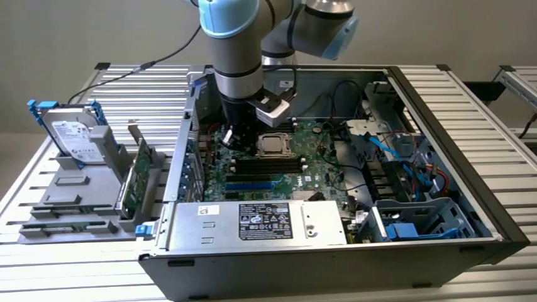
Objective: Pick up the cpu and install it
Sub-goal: 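Install the second cpu locking lever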
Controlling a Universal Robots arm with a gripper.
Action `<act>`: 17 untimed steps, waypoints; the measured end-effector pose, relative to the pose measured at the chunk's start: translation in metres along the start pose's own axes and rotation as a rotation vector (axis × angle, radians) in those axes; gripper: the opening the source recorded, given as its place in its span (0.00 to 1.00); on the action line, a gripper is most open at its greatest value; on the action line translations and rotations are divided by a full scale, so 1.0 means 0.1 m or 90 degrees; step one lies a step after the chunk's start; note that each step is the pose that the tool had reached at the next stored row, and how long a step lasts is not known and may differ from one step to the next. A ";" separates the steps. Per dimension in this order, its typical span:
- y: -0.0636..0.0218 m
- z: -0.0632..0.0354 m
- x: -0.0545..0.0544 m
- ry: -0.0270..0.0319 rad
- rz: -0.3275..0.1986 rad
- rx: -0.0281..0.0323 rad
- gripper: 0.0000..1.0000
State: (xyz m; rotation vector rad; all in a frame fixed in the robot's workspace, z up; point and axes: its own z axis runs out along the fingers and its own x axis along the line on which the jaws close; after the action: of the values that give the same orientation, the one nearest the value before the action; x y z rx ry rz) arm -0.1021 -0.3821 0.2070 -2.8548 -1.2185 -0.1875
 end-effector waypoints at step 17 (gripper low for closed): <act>-0.030 -0.006 0.02 -0.0048 -0.002 0.0038 0.11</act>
State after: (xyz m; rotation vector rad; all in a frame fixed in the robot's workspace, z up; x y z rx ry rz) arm -0.1028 -0.3784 0.2078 -2.8511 -1.2232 -0.1730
